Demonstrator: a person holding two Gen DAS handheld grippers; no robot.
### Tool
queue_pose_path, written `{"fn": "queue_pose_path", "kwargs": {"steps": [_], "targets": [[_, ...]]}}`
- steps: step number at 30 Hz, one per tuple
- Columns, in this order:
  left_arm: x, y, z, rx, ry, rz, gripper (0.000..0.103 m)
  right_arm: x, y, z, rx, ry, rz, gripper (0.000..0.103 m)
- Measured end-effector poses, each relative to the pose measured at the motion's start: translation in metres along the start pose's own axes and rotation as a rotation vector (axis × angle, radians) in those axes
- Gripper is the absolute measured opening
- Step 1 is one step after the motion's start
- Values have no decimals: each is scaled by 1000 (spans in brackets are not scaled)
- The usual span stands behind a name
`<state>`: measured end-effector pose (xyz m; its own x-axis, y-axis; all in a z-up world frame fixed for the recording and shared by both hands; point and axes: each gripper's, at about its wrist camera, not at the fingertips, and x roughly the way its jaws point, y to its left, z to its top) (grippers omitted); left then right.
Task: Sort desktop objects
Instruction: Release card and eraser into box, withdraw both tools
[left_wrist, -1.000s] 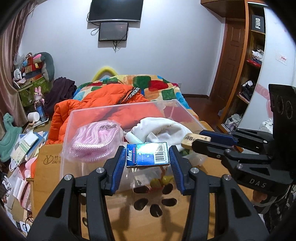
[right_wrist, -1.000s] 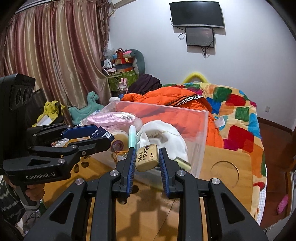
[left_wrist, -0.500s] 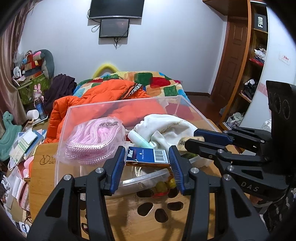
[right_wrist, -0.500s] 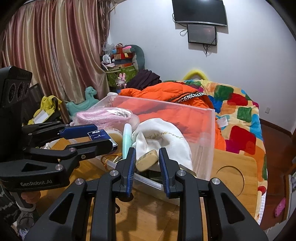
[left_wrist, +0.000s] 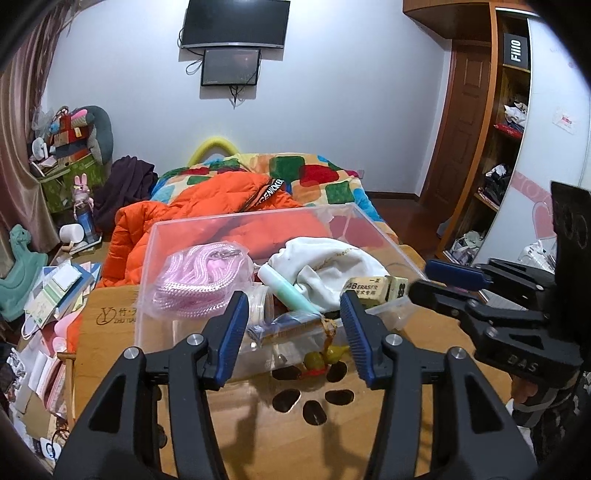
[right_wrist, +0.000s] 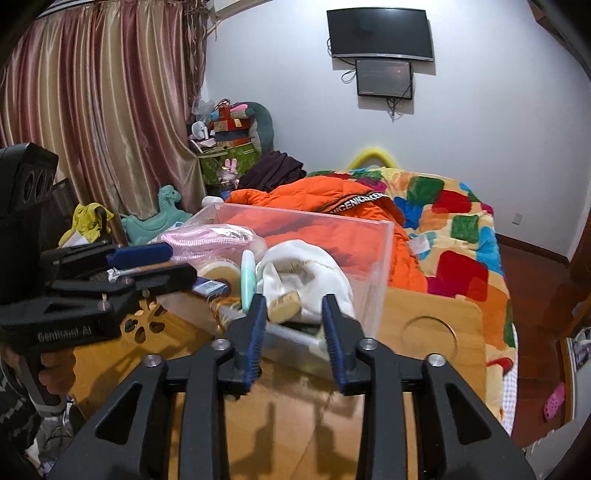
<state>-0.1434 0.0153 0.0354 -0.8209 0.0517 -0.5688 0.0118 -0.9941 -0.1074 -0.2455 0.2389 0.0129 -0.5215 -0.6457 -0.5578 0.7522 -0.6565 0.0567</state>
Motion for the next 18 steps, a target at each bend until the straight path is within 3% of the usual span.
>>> {"fn": "queue_pose_path", "kwargs": {"steps": [10, 14, 18], "targets": [[-22, -1, -26, -15, 16, 9, 52, -52, 3, -46, 34, 24, -51, 35], [-28, -1, -43, -24, 30, 12, 58, -78, 9, -80, 63, 53, -58, 35], [-30, -6, -60, -27, 49, 11, 58, -98, 13, -117, 112, 103, -59, 36]]}}
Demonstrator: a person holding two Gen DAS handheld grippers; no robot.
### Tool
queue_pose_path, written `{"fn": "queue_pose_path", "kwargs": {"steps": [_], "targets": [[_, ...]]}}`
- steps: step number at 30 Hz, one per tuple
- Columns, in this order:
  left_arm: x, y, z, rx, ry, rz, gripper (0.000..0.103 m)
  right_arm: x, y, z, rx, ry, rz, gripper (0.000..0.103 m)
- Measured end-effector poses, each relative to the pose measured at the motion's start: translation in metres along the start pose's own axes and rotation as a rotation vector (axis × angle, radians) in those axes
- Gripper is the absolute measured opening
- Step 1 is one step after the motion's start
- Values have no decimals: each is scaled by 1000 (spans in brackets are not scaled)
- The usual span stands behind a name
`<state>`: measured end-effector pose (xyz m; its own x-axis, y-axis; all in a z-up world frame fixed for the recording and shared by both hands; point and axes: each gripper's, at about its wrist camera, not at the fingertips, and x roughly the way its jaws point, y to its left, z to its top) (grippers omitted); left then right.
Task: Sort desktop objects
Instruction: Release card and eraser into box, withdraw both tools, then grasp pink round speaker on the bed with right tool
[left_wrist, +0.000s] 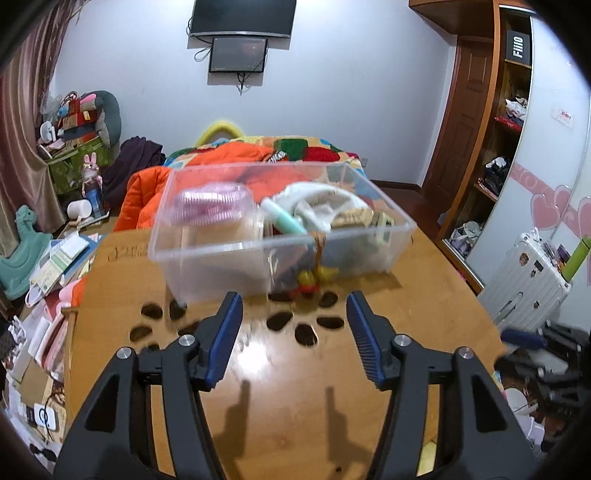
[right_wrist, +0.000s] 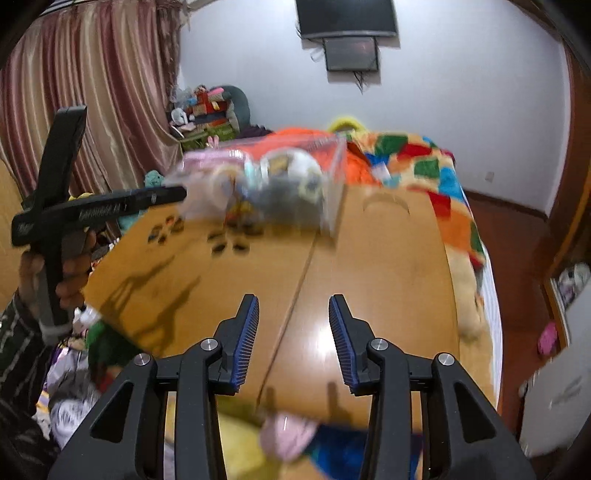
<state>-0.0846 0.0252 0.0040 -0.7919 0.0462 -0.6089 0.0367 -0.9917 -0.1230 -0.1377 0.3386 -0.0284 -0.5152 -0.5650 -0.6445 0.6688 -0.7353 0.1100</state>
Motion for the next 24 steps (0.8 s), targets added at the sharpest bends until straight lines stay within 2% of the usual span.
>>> {"fn": "queue_pose_path", "kwargs": {"steps": [8, 15, 19, 24], "targets": [[5, -12, -30, 0, 51, -20, 59, -4, 1, -66, 55, 134, -9, 37], [7, -21, -39, 18, 69, -22, 59, 34, 1, -78, 57, 242, 5, 38], [13, -19, -40, 13, 84, -17, 59, 50, 6, -82, 33, 259, 29, 39], [21, -20, -40, 9, 97, -22, 59, 64, 10, -87, 9, 287, 22, 46]]}}
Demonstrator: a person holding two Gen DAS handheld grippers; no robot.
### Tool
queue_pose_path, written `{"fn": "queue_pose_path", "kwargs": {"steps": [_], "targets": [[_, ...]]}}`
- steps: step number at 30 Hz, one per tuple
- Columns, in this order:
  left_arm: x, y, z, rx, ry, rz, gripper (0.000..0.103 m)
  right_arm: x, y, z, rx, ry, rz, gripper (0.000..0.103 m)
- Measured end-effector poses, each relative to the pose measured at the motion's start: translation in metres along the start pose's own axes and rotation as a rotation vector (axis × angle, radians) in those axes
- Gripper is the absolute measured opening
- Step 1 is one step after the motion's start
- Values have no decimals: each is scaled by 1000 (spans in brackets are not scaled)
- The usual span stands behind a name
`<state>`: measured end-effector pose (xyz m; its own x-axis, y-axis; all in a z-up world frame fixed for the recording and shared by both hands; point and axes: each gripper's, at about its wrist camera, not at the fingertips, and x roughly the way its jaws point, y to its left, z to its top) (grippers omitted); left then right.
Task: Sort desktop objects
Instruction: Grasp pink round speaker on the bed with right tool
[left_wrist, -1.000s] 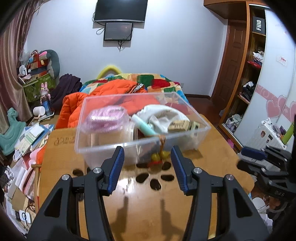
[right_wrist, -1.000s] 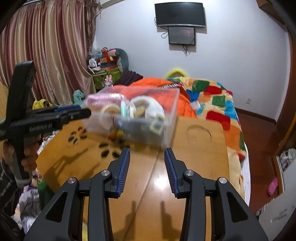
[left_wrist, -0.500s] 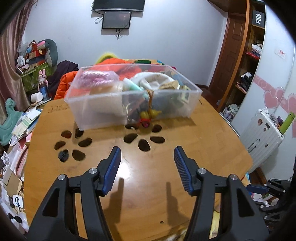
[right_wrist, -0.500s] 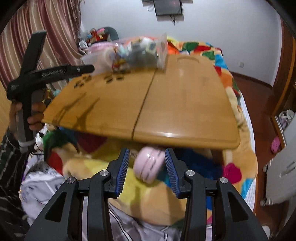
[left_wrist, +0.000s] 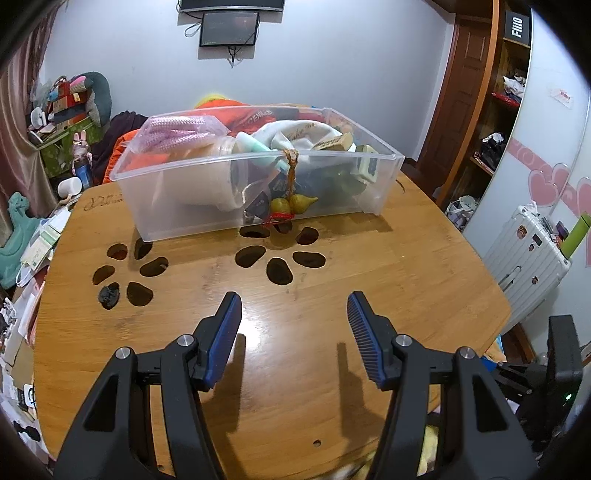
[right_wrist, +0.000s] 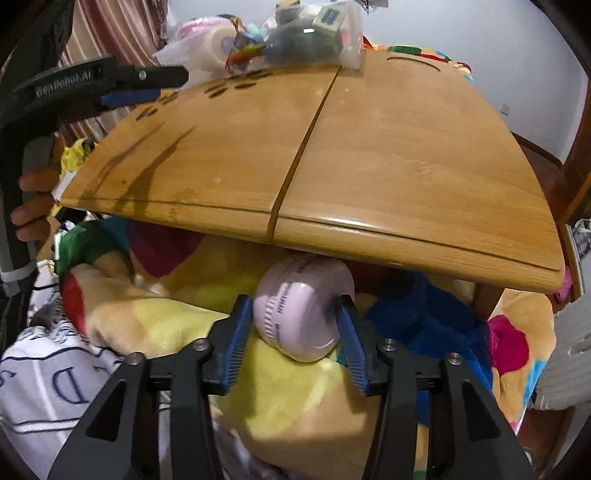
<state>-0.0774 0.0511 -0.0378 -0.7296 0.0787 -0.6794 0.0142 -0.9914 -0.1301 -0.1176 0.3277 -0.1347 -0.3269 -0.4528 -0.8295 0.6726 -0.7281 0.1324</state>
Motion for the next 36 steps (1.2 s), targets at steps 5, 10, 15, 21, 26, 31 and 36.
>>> {"fn": "queue_pose_path", "kwargs": {"steps": [5, 10, 15, 21, 26, 31, 36], "targets": [[6, -4, -2, 6, 11, -8, 59, 15, 0, -1, -16, 27, -45, 54], [6, -3, -3, 7, 12, -9, 59, 22, -5, -1, 9, 31, -36, 57], [5, 1, -1, -1, 7, -9, 59, 7, -1, -4, -8, 10, -30, 54], [7, 2, -1, -1, 10, -3, 59, -27, -2, -4, 2, -14, 65, 40], [9, 1, -1, 3, 18, -1, 59, -53, 7, -12, -40, -41, 89, 39], [19, -4, 7, 14, 27, 10, 59, -79, 13, -5, -39, -118, 123, 39], [31, -3, 26, -41, 31, -15, 59, -102, 5, 14, -56, -214, 118, 39]]}}
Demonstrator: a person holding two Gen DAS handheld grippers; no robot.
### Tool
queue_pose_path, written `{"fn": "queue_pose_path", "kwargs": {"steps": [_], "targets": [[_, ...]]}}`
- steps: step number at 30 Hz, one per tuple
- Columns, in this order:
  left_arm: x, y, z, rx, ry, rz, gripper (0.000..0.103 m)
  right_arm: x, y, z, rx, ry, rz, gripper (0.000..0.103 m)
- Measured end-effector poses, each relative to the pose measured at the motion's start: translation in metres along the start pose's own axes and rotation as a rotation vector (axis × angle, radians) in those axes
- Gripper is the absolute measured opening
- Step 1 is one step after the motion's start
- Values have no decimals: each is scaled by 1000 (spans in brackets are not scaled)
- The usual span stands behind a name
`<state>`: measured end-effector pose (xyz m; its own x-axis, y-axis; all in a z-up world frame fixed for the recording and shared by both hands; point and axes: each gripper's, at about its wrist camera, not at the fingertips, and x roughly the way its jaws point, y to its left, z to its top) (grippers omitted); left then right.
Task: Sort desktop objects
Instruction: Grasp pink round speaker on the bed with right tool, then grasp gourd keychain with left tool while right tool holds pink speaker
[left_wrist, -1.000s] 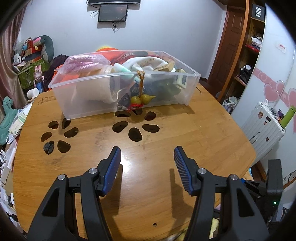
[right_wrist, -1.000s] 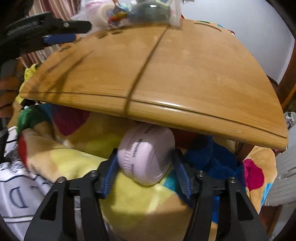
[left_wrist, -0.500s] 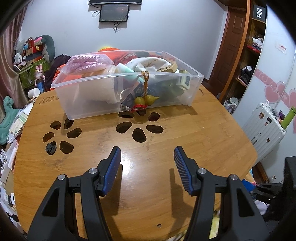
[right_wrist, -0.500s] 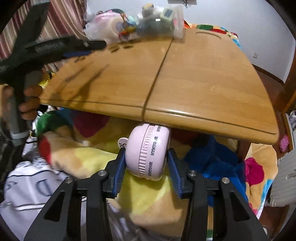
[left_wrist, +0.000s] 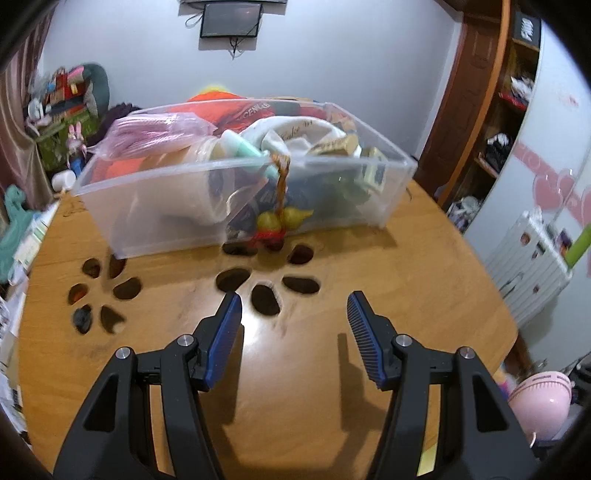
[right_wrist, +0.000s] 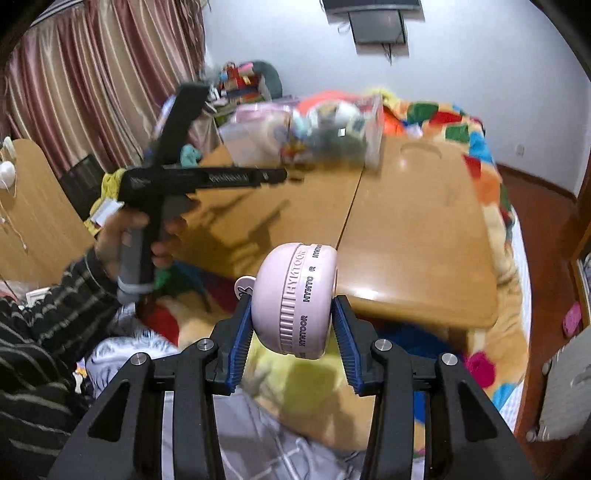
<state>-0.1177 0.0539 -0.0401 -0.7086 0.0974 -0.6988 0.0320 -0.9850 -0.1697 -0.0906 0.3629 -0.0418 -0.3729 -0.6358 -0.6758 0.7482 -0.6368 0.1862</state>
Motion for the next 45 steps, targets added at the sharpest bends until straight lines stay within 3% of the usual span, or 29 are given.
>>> {"fn": "queue_pose_path", "kwargs": {"steps": [8, 19, 21, 23, 31, 34, 45], "targets": [[21, 1, 26, -91, 9, -2, 59, 9, -15, 35, -29, -62, -23, 39], [45, 10, 37, -199, 44, 8, 46, 31, -41, 63, -28, -80, -8, 37], [47, 12, 37, -209, 44, 13, 37, 36, -43, 66, -33, -79, -6, 37], [48, 15, 37, -227, 49, 4, 33, 41, -43, 69, -34, -77, -9, 37], [43, 21, 33, -247, 32, -8, 30, 53, -43, 77, -28, -66, -4, 37], [39, 21, 33, -245, 27, -24, 15, 53, -41, 79, -29, -70, -8, 37], [31, 14, 30, -173, 30, -28, 14, 60, -38, 88, -20, -71, -33, 37]]}}
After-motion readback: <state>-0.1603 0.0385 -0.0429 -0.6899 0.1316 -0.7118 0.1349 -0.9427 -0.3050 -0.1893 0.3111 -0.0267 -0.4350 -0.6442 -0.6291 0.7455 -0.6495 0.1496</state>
